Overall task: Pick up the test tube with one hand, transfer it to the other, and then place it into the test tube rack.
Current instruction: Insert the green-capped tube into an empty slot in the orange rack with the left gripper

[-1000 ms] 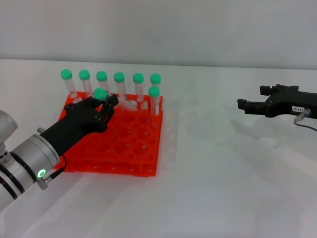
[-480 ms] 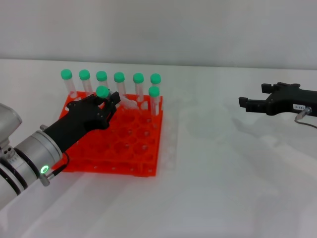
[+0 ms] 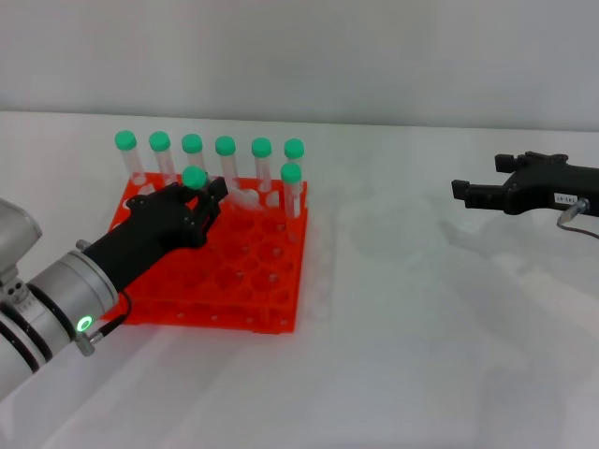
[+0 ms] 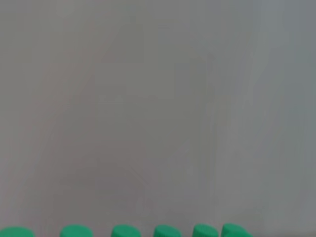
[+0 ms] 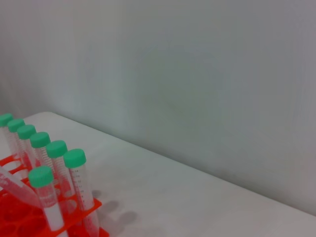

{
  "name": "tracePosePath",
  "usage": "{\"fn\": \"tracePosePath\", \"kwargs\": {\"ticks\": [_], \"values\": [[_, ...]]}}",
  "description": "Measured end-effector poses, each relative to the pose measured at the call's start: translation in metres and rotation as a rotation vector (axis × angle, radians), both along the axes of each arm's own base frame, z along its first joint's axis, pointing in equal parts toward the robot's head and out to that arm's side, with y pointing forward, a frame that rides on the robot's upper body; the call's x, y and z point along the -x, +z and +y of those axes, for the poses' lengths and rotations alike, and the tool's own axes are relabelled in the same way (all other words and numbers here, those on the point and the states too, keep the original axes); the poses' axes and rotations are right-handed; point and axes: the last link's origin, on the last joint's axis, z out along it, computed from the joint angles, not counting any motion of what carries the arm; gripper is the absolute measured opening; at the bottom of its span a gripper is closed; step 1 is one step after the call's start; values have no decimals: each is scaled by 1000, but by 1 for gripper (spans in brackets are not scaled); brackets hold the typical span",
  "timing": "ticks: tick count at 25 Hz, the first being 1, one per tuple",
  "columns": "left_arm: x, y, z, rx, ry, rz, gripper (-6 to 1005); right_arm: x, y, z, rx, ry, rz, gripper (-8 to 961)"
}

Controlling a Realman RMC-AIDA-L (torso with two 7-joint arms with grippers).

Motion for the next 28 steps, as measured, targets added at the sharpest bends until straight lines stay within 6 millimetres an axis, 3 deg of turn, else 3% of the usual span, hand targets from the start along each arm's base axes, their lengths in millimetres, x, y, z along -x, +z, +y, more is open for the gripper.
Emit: {"fn": "tracePosePath", "kwargs": {"ticks": [28], "values": [[-2, -11, 17, 61, 70, 14, 239, 4, -1, 3, -9, 5, -1, 873]]}}
